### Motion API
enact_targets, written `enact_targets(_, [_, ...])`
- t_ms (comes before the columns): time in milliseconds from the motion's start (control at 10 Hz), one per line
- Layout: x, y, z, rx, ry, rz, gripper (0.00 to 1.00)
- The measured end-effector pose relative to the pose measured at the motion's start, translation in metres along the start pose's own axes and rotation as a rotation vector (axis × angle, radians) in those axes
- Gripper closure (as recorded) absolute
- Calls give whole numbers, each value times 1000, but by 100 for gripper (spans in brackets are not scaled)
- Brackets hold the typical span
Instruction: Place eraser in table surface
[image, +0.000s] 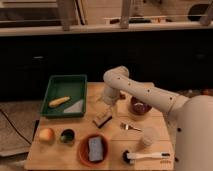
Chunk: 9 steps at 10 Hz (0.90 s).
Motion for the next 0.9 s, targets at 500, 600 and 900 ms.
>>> enact_targets(500, [1,0,-6,11,12,0,20])
enact_targets(600, [2,1,-7,12,12,1,20])
enact_targets(900, [1,0,-6,11,12,0,20])
